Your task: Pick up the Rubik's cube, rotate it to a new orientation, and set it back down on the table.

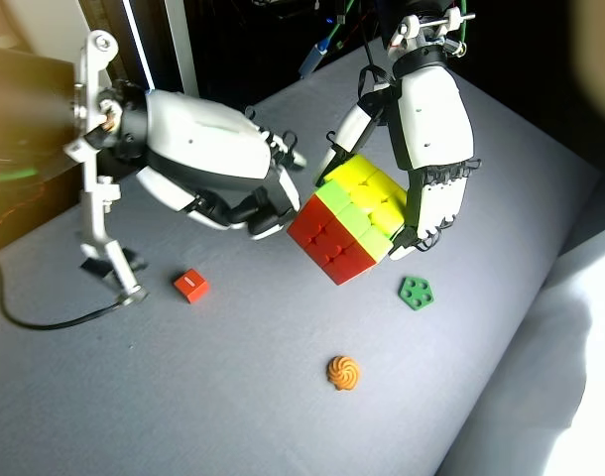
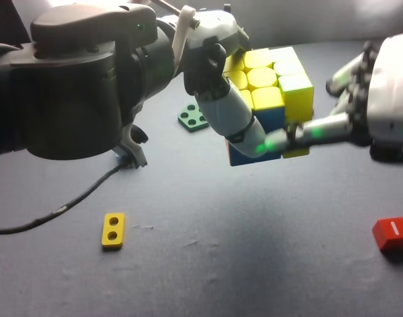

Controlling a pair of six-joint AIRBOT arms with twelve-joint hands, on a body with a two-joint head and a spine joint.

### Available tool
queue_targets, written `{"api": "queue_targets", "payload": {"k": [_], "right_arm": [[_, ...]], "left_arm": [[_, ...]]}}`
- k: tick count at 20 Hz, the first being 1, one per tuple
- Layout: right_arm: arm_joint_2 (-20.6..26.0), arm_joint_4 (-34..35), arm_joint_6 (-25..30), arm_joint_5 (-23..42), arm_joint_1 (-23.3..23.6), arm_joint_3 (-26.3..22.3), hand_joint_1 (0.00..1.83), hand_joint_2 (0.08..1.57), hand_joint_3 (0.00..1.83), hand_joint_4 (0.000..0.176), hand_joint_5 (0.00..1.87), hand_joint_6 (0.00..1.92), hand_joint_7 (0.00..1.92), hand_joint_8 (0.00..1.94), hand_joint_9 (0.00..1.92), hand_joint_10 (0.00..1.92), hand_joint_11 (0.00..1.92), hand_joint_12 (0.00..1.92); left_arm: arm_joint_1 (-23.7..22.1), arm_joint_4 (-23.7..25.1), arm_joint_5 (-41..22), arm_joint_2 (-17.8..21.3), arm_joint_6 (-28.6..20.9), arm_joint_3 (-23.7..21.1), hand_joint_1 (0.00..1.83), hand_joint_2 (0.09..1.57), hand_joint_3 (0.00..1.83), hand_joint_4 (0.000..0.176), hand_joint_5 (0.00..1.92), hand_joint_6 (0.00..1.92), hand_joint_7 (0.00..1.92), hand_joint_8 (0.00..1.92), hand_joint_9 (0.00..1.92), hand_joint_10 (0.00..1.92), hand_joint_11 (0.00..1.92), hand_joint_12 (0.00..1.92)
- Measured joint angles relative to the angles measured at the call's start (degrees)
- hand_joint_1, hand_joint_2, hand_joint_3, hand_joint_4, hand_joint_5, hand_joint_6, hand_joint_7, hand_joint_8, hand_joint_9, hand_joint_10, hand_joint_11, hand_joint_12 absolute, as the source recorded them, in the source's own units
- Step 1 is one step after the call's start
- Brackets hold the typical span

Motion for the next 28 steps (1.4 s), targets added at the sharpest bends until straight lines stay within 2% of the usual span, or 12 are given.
{"api": "queue_targets", "payload": {"k": [2,3,7,9,11,12,15,16,18,20,23,28], "right_arm": [[-0.09,1.46,0.04,-0.46,0.48,0.96,1.38,1.09,0.00,0.061,0.17,0.00,0.99,1.06,1.04,1.79,0.78,1.91],[-0.09,1.51,0.02,-0.59,0.57,1.14,1.37,1.10,0.00,0.080,0.14,0.00,0.96,1.10,1.00,1.74,0.70,1.81],[-0.13,1.90,0.00,-0.87,0.57,1.84,1.37,1.11,0.00,0.068,0.19,0.01,0.95,1.13,0.99,1.77,0.73,1.90],[-0.24,2.14,0.00,-0.81,0.48,1.88,1.36,1.13,0.00,0.112,0.19,0.01,0.91,1.18,0.90,1.84,0.68,1.92],[-0.46,2.56,-0.63,-1.18,-0.22,1.90,1.36,1.12,0.00,0.078,0.17,0.00,0.92,1.17,0.93,1.78,0.67,1.90],[-0.48,2.43,-1.16,-1.42,-0.37,1.88,1.37,1.12,0.00,0.073,0.19,0.01,0.94,1.14,0.95,1.69,0.67,1.82],[-0.46,3.98,-2.58,-1.25,0.76,1.88,1.37,1.10,0.00,0.069,0.16,0.00,0.97,1.10,0.99,1.74,0.72,1.87],[-0.46,3.98,-2.64,-1.07,1.55,1.88,1.37,1.12,0.00,0.084,0.20,0.01,0.94,1.14,0.98,1.75,0.71,1.85],[-0.46,4.17,-2.62,-1.38,3.04,1.90,1.36,1.13,0.01,0.066,0.20,0.00,0.90,1.21,0.96,1.79,0.70,1.85],[-0.17,4.76,-2.67,-2.01,4.52,2.14,1.37,1.12,0.00,0.065,0.21,0.00,0.93,1.16,0.98,1.78,0.71,1.87],[0.13,5.11,-2.71,-2.27,4.92,3.10,1.37,1.11,0.00,0.037,0.20,0.00,0.96,1.13,0.97,1.80,0.70,1.83],[0.13,5.40,-2.78,-2.78,2.47,3.96,1.38,1.08,0.00,0.039,0.29,0.01,1.01,1.03,0.96,1.59,0.66,1.74]], "left_arm": [[0.00,-0.22,0.28,0.00,-0.02,0.26,1.36,1.17,0.00,0.000,0.93,0.91,0.86,1.32,0.70,1.47,0.47,1.64],[0.00,-0.04,0.00,0.02,0.02,0.35,1.35,1.19,0.00,0.000,0.92,0.87,0.82,1.41,0.66,1.53,0.50,1.71],[0.00,-0.02,-0.35,0.00,0.22,0.39,1.36,1.16,0.00,0.000,0.94,0.86,0.90,1.26,0.74,1.44,0.49,1.60],[0.00,-0.02,-0.37,0.00,0.22,0.39,1.35,1.18,0.00,0.000,0.92,0.90,0.84,1.37,0.69,1.49,0.47,1.61],[-0.04,-0.13,-0.22,0.00,0.42,0.39,1.35,1.19,0.00,0.000,0.93,0.91,0.83,1.39,0.66,1.49,0.41,1.63],[-0.07,-0.13,-0.07,0.00,0.42,0.39,1.35,1.19,0.00,0.000,0.89,0.95,0.81,1.42,0.66,1.50,0.41,1.65],[-0.07,0.13,-0.22,0.00,0.42,0.39,1.36,1.17,0.00,0.000,0.91,0.93,0.88,1.32,0.71,1.47,0.50,1.63],[-0.17,0.07,-0.31,0.00,0.39,0.46,1.35,1.19,0.00,0.000,0.88,0.94,0.84,1.37,0.68,1.52,0.48,1.66],[-0.24,0.28,-0.26,0.02,0.68,0.46,1.35,1.19,0.00,0.000,0.89,0.87,0.84,1.38,0.67,1.56,0.49,1.71],[-0.24,-0.70,0.20,0.00,0.74,0.44,1.36,1.16,0.00,0.000,0.93,0.91,0.91,1.23,0.74,1.43,0.52,1.59],[-0.24,-0.15,0.87,0.02,1.05,0.44,1.35,1.19,0.00,0.000,0.91,0.92,0.83,1.38,0.68,1.51,0.49,1.63],[1.97,3.10,4.96,1.09,1.11,0.94,1.34,1.21,0.00,0.000,0.87,0.97,0.78,1.45,0.63,1.57,0.45,1.69]]}}
